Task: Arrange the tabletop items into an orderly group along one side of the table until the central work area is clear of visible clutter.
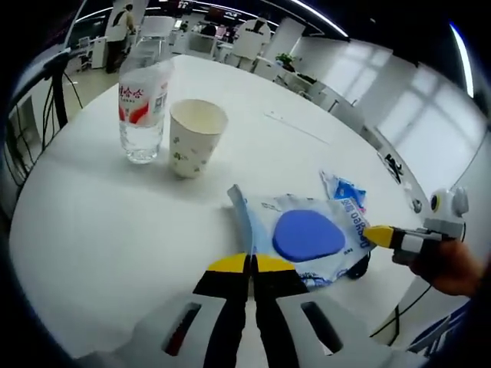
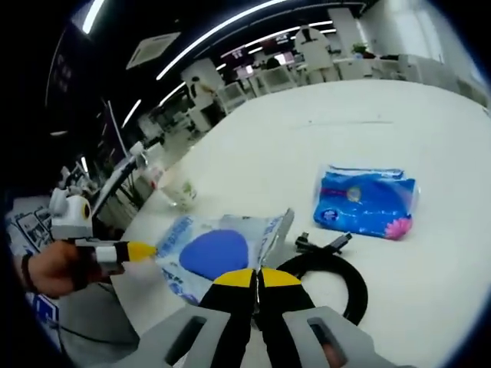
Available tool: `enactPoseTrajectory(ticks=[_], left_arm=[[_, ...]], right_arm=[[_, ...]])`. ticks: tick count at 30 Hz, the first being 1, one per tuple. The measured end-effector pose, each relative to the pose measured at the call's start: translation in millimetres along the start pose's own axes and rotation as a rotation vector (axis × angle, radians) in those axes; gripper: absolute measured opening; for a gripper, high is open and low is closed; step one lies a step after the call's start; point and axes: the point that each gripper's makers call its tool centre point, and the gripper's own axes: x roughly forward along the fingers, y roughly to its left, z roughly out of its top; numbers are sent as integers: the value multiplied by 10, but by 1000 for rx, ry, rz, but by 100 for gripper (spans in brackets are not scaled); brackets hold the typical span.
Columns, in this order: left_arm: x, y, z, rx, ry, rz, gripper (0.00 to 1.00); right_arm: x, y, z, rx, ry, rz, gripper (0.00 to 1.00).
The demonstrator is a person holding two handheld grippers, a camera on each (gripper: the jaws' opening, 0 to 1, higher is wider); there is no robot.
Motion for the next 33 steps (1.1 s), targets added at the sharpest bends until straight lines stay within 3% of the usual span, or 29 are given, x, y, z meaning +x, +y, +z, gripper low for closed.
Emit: enactPoseTrajectory(ticks=[4,5,11,19,27,33], left_arm=[[58,2,143,-20,-27,1,0],[138,40,252,-25,-36,1,0],[262,74,434,-56,-68,11,0],[368,142,529,-103,-85,34,0],[628,267,632,-170,-96,52,0],[615,275,634,-193,-98,60,0]], right_arm=[[70,-7,117,1,-12,2,0],[115,-20,155,4,-16,2,0],[279,-62,289,20,-23,-1,0],[426,-125,380,40,-23,-14,0],[628,-227,364,64,-8,-47,0],[702,-283,352,76,-5,-57,0]])
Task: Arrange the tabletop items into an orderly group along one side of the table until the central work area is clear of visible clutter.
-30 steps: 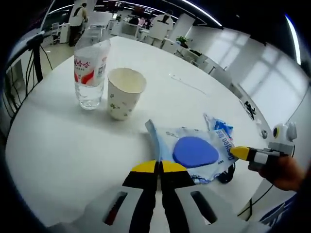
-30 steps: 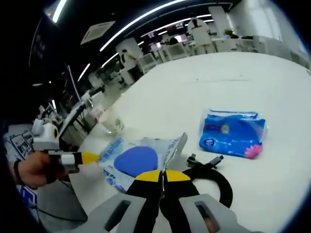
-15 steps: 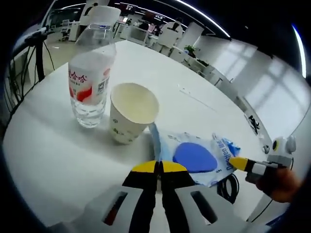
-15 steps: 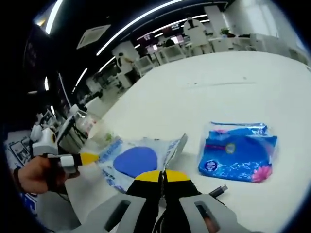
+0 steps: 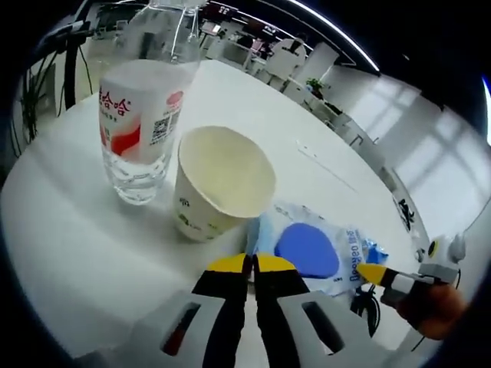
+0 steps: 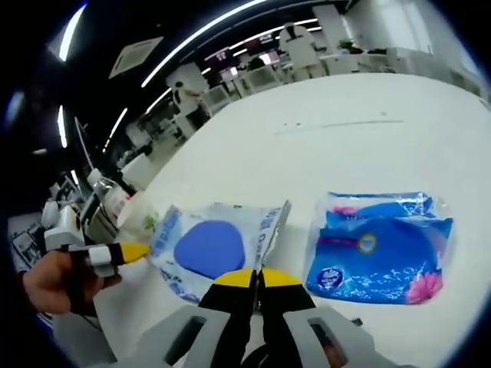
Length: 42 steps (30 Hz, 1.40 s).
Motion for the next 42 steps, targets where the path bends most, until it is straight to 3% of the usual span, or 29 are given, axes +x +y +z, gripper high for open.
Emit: enactPoseTrajectory(ticks=[9,15,21,24,30,36,42], left_arm=[[107,97,32,-22,-6,17,1],[107,139,17,-19,-4,25,9],[-6,175,-32,-22,-11,38,14],[-43,184,-97,15,-5,45,14],[-96,161,-241,13,7,44,14],[-184,11,-373,12,6,29,15],[-260,-253,-679,31,53,-15,15]], right_arm=[[88,-45,-5,10,15,-7,0],[24,-20,-4,21,6,-5,10],[-170,-10,-19,-5,-9,-8,12],[-175,-107,-10,-14,-11,-10,13],[-303,-158,-99,-28,-8,-18,16],[-466,-206,-92,-2,-35,-40,15],[-673,-367,-120,15,-60,-77,15]])
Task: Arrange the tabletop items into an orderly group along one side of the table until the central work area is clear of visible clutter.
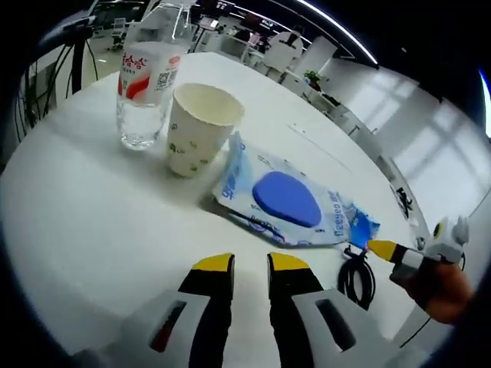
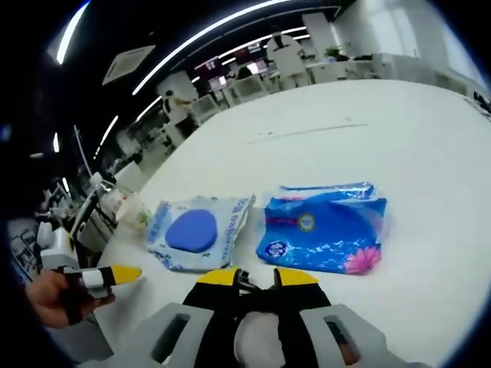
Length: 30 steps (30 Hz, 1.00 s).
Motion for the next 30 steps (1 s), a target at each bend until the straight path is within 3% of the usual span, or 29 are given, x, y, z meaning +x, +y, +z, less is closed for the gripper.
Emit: enactPoseTrajectory(ticks=[5,9,15,21,30], left_arm=[[8,-249,-97,16,12,-54,14],[48,-490,-227,15,33,-109,15],[91,-780,-441,35,81,-176,16],[125,-1088,-601,67,116,-245,17],[190,-1317,-769,115,163,-274,14]], right_arm=[[-146,-218,-7,31,-21,-37,15],[-245,-375,-120,58,-20,-52,16],[-369,-408,-283,82,0,-54,17],[-341,-437,-365,88,22,-45,18],[-320,-425,-461,88,44,-26,17]])
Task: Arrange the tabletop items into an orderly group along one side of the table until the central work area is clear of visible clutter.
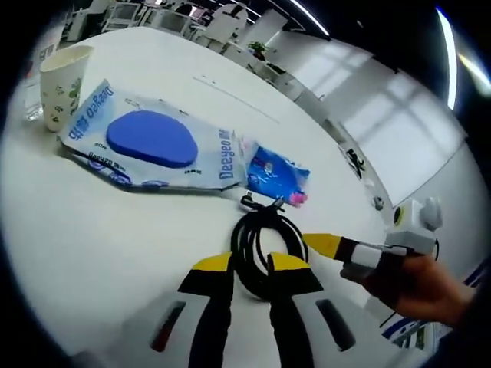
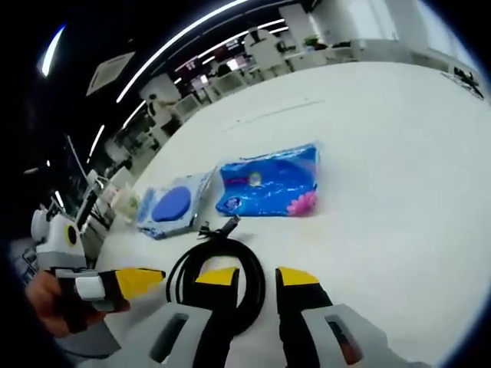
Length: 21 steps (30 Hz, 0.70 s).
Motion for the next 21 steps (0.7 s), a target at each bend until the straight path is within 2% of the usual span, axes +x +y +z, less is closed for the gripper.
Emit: enactPoseTrajectory(ticks=[6,9,10,11,12,15,16,21], left_arm=[[71,31,-34,6,28,15,10],[91,36,-62,6,42,31,5],[99,48,-73,2,46,38,2],[106,60,-98,-13,49,50,1],[115,59,-112,-18,51,53,1],[72,65,-102,1,52,64,1],[63,85,-108,3,54,68,1],[38,131,-132,12,55,74,1]], right_arm=[[36,2,-14,-2,4,7,16],[31,52,-46,-19,12,11,14],[45,44,-63,-41,20,7,11],[62,64,-115,-107,46,10,5],[64,86,-136,-137,51,-2,5],[45,91,-116,-117,41,0,3],[39,123,-114,-86,33,18,3],[48,179,-162,-135,55,21,2]])
